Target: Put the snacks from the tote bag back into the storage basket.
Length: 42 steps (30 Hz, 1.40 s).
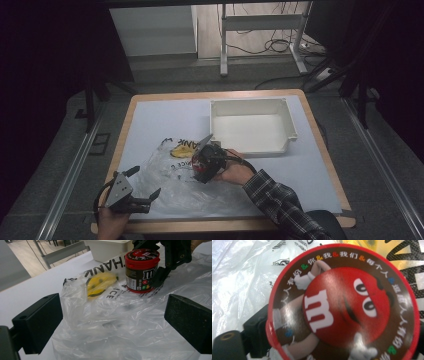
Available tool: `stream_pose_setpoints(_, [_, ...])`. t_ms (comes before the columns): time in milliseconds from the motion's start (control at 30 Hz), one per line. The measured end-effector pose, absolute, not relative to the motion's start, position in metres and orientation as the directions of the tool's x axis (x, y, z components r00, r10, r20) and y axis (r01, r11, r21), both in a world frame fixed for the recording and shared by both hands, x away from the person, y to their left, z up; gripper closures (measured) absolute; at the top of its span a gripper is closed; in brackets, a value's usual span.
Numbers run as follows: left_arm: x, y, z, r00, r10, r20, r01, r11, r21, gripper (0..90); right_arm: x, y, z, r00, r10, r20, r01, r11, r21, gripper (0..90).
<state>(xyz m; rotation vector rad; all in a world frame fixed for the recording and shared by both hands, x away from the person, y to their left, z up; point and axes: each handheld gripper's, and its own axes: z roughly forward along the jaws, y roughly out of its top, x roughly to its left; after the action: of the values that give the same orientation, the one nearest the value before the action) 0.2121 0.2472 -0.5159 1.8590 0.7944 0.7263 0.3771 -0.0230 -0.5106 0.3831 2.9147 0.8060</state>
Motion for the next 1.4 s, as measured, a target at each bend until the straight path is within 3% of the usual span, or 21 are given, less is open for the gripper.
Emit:
stream_pose_setpoints(600, [0.212, 0.247, -0.516, 0.609, 0.778, 0.152, 0.211, -0.344, 0.915, 1.7, 0.379, -0.015, -0.512, -0.963, 0.263, -0.06, 0.207, 0.863, 0.46, 25.2])
stream_pose_setpoints(1400, [0.211, 0.246, -0.516, 0.606, 0.778, 0.165, 0.21, -0.356, 0.911, 1.7, 0.374, -0.019, -0.499, -0.967, 0.249, -0.056, 0.191, 0.852, 0.487, 25.8])
